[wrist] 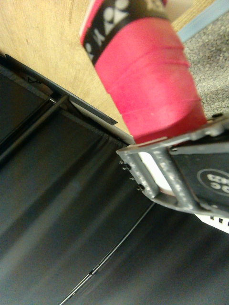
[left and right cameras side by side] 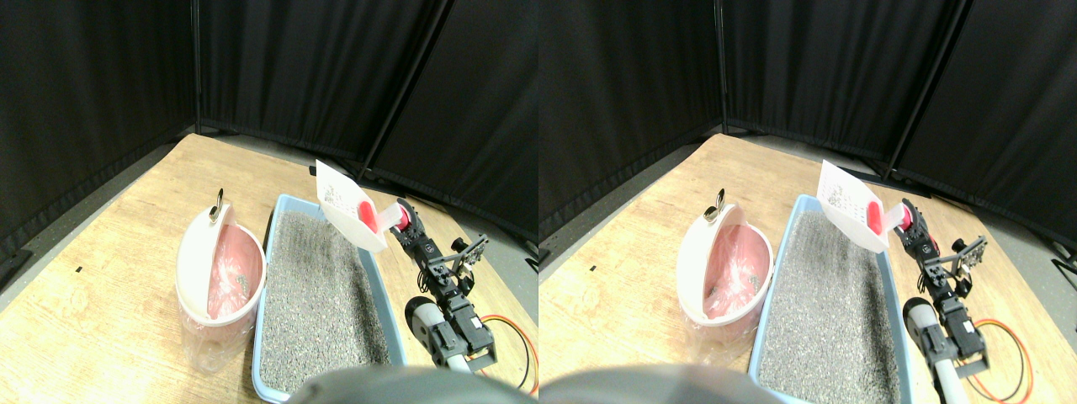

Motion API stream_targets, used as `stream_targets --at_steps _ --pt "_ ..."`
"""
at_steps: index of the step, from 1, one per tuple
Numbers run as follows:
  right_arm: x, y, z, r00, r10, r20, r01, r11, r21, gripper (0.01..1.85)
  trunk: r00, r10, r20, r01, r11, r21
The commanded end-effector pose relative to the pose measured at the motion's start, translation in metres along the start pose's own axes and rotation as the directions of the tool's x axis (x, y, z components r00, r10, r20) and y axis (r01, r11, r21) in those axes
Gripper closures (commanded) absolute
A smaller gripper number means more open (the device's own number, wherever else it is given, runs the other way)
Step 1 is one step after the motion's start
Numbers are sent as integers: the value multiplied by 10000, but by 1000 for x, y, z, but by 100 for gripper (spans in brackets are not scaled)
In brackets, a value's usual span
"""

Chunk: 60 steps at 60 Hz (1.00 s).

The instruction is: Scoop (unimanual)

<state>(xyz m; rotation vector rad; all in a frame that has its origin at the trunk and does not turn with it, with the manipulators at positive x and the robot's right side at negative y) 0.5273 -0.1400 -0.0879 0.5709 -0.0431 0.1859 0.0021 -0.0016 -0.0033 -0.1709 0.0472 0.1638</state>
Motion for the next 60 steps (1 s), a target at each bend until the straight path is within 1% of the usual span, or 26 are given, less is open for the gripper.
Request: stream_targets --at_steps 1,5,7,12,13,15,17,19,20,21,22,26,27,28,29,33,34,38,39,45,48,49,52,53,56,60 --pt "1 8 8 9977 348 581 -396 9958 827 181 9998 94 185 -93 9999 -81" --pt "1 8 7 9982 264 547 -317 9946 988 181 9998 106 193 -105 9999 -87" --pt "1 8 6 9987 171 476 -240 9886 1483 181 9997 119 190 -117 9999 -95" --pt "1 8 4 9991 178 396 -253 9800 1974 181 9997 155 185 -153 9998 -104" --pt "1 7 4 9990 211 387 -297 9715 2351 181 9997 165 192 -163 9998 -105" --pt "2 7 3 9990 218 397 -309 9683 2477 181 9997 165 192 -163 9998 -105" --pt "2 5 1 9989 128 445 -255 9544 2975 181 9997 176 190 -174 9998 -111" --pt "2 5 0 9989 124 461 -260 9513 3071 181 9997 181 186 -179 9998 -113" --pt "2 5 -1 9987 65 502 -231 9412 3370 181 9996 189 190 -186 9998 -113" --pt "2 5 -1 9987 65 502 -231 9412 3370 181 9996 189 190 -186 9998 -113" --pt "2 5 -2 9986 -76 530 -122 9314 3638 181 9996 189 190 -186 9998 -113" --pt "2 5 -3 9985 -100 530 -100 9307 3658 181 9996 201 180 -199 9997 -120" --pt "2 5 -4 9986 4 525 -179 9427 3331 181 9996 201 180 -199 9997 -120" --pt "2 5 -4 9986 4 525 -179 9427 3331 181 9996 201 180 -199 9997 -120" --pt "2 5 -5 9987 -39 500 -139 9365 3504 181 9996 236 149 -234 9996 -141" --pt "2 5 -5 9988 -79 482 -103 9300 3673 181 9996 236 149 -234 9996 -141" --pt "3 5 -6 9988 -250 430 59 9173 3981 181 9996 264 114 -262 9995 -158" --pt "3 5 -9 9986 -351 384 155 9048 4256 181 9996 264 114 -262 9995 -158" --pt "3 4 -9 9987 -341 372 149 9026 4302 181 9996 282 75 -281 9995 -172" --pt "4 3 -12 9992 -302 261 148 8881 4594 181 9996 289 74 -288 9994 -180" --pt "4 3 -14 9989 -434 185 284 8668 4979 181 9995 307 73 -305 9994 -172" --pt "5 2 -15 9996 -251 144 145 8640 5033 181 9995 307 73 -305 9994 -172" --pt "5 1 -16 9997 -208 114 123 8651 5014 181 9995 308 71 -307 9994 -183" --pt "5 1 -17 9997 -217 104 135 8640 5033 181 9995 308 71 -307 9994 -183" --pt "5 0 -18 9995 -320 54 239 8366 5473 181 9995 318 60 -316 9993 -188" --pt "5 -1 -20 9988 -495 55 381 8307 5554 181 9994 354 32 -353 9992 -184"
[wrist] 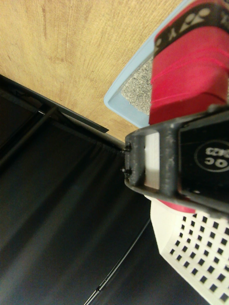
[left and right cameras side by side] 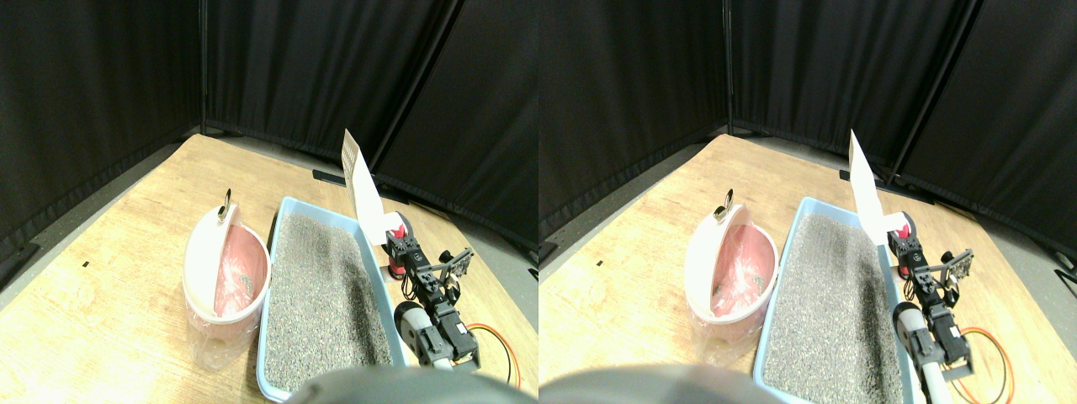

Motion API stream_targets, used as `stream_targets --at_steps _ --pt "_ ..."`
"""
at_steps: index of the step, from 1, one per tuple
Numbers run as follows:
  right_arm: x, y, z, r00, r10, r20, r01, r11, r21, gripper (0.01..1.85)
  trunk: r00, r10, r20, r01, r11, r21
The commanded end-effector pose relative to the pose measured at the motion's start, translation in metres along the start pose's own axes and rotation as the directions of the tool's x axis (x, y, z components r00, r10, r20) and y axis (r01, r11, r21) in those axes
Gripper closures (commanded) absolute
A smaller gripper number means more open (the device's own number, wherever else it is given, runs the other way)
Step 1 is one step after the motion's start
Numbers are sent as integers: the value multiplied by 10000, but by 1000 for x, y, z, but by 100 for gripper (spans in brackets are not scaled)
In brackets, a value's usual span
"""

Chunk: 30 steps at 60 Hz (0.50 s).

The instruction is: Scoop (unimanual)

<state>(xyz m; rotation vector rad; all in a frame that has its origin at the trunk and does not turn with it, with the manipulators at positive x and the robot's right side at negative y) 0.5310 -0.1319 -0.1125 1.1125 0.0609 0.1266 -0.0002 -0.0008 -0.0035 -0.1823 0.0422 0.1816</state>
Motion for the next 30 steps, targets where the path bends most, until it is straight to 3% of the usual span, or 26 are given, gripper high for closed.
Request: stream_targets --at_steps 1,22,30 --pt "2 9 1 9984 442 364 -458 9980 427 181 9998 183 -19 -183 9998 -60" --pt "3 8 -1 9978 531 408 -514 9978 -420 181 9996 255 -118 -256 9997 -59" --pt "2 11 4 9910 1288 351 -1150 9570 -2663 181 9993 329 -165 -331 9994 -101"
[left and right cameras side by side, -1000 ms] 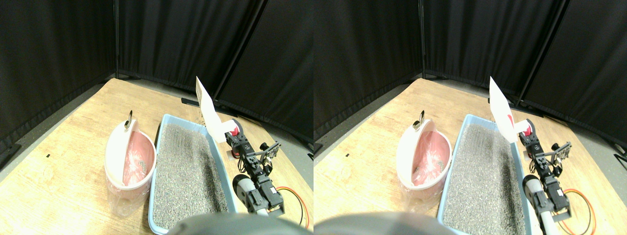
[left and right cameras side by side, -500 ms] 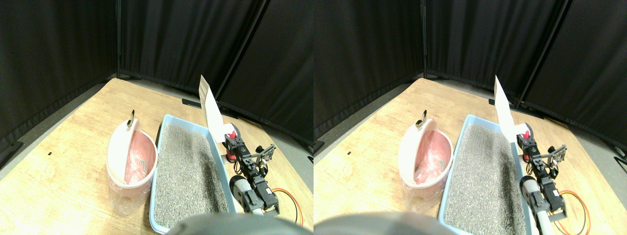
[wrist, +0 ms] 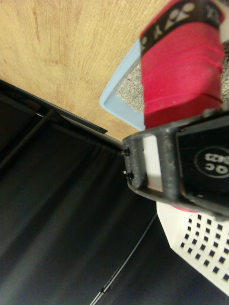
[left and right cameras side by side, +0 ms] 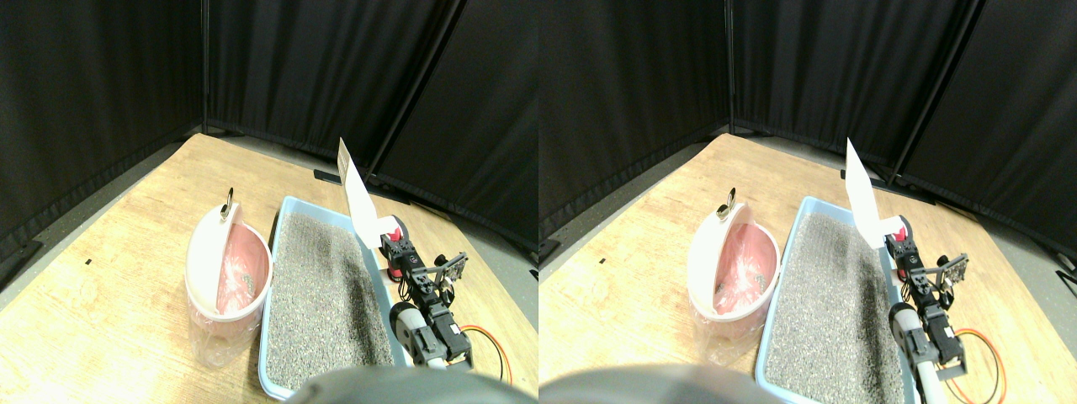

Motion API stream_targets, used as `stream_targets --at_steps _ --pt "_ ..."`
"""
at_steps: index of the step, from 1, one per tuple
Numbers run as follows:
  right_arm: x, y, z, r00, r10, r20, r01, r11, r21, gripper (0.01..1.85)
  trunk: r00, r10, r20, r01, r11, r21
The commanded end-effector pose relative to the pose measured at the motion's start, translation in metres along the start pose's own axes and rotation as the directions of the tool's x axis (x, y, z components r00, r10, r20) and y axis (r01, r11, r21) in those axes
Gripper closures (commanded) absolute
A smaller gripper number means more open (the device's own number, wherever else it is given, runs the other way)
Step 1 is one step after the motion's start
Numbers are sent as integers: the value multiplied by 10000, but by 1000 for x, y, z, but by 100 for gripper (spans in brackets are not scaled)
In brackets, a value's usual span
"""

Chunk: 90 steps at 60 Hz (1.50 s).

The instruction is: Scoop (unimanual)

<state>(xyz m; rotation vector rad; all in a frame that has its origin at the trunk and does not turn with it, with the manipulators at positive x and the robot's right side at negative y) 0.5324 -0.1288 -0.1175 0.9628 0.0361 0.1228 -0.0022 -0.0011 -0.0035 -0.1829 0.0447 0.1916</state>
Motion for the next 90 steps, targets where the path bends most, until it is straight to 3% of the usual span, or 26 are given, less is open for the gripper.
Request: stream_targets --at_steps 1,3,4,14,29,30,36,38,47,51,57,58,67,73,78,83,90 --pt "0 14 12 9918 1223 380 -1153 9820 -1494 181 9996 252 -154 -253 9996 -101" --pt "0 14 12 9918 1223 380 -1153 9820 -1494 181 9996 252 -154 -253 9996 -101" --pt "-2 18 14 9895 1397 383 -1246 9558 -2663 181 9995 268 -173 -270 9996 -113" --pt "-2 23 16 9827 1847 143 -1655 9098 -3806 181 9992 334 -208 -337 9993 -155" --pt "-2 25 12 9814 1887 -356 -1840 8710 -4556 181 9983 515 -267 -521 9984 -228" --pt "-1 25 11 9733 2199 -664 -2235 8401 -4943 181 9981 558 -271 -565 9981 -236" --pt "-1 25 10 9669 2369 -951 -2504 8083 -5328 181 9974 646 -304 -654 9975 -264" --pt "0 26 9 9648 2280 -1309 -2610 7704 -5817 181 9967 747 -324 -758 9966 -313" --pt "-1 26 5 9589 2313 -1641 -2828 7369 -6140 181 9958 842 -366 -856 9955 -404" --pt "-1 26 0 9493 2468 -1946 -3140 7170 -6224 181 9952 905 -366 -920 9948 -433" --pt "-1 26 -2 9467 2472 -2066 -3221 7162 -6191 181 9949 936 -388 -953 9945 -440" --pt "0 26 -6 9384 2603 -2271 -3455 7105 -6131 181 9943 983 -403 -1001 9939 -459" --pt "-2 28 -13 9357 2417 -2570 -3520 6872 -6355 181 9933 1095 -380 -1113 9925 -498" --pt "-2 29 -16 9220 2583 -2883 -3859 6723 -6317 181 9926 1156 -373 -1174 9917 -532" --pt "-3 31 -18 9194 2589 -2962 -3919 6691 -6315 181 9921 1196 -383 -1216 9910 -562" --pt "-2 35 -21 9047 2775 -3233 -4244 6541 -6261 181 9912 1273 -375 -1294 9897 -605" --pt "-2 40 -24 8994 2656 -3473 -4337 6418 -6325 181 9905 1333 -341 -1353 9886 -661"
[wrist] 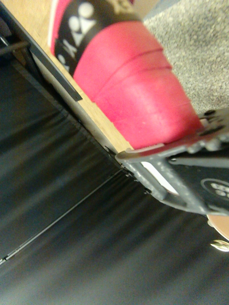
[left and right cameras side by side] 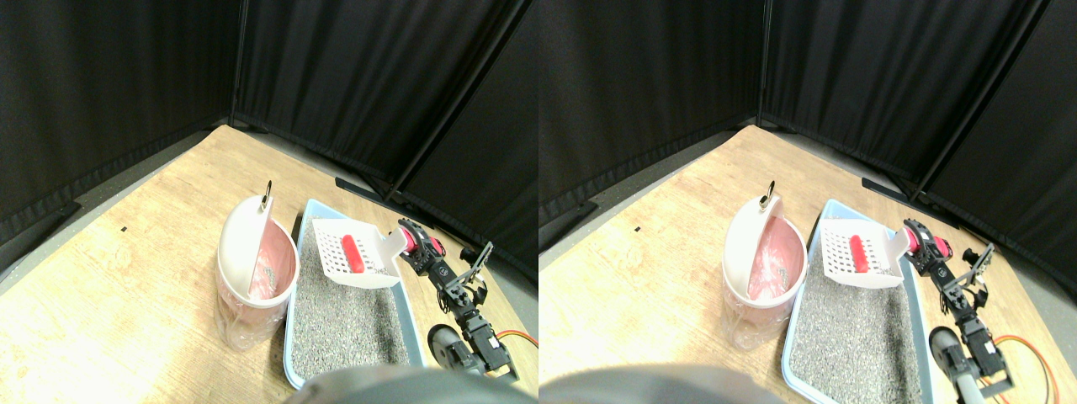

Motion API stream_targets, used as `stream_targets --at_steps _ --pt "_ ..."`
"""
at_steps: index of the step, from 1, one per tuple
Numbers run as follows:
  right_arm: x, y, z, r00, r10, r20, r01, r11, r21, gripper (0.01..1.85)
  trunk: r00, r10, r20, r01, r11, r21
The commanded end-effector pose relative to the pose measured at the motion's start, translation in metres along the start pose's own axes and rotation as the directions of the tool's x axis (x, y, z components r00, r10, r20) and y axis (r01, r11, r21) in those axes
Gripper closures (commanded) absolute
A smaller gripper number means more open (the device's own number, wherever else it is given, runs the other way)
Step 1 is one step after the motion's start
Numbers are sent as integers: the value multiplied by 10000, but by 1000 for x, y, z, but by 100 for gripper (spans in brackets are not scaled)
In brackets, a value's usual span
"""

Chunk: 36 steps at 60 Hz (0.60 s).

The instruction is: Scoop (unimanual)

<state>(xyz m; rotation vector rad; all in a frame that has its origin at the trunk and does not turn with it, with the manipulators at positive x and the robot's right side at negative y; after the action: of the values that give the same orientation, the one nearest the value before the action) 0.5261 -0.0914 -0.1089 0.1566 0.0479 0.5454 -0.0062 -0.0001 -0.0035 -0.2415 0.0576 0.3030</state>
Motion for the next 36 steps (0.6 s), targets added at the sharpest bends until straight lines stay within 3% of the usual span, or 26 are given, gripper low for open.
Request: stream_targets --at_steps 1,16,36 --pt "1 6 10 9986 331 401 -329 9994 -63 181 9995 244 -209 -246 9997 -68" --pt "7 15 12 9969 785 42 -782 9957 -505 181 9990 411 -167 -415 9989 -208" --pt "13 28 21 9950 770 -635 -825 9925 -898 181 9977 661 -160 -666 9972 -345"
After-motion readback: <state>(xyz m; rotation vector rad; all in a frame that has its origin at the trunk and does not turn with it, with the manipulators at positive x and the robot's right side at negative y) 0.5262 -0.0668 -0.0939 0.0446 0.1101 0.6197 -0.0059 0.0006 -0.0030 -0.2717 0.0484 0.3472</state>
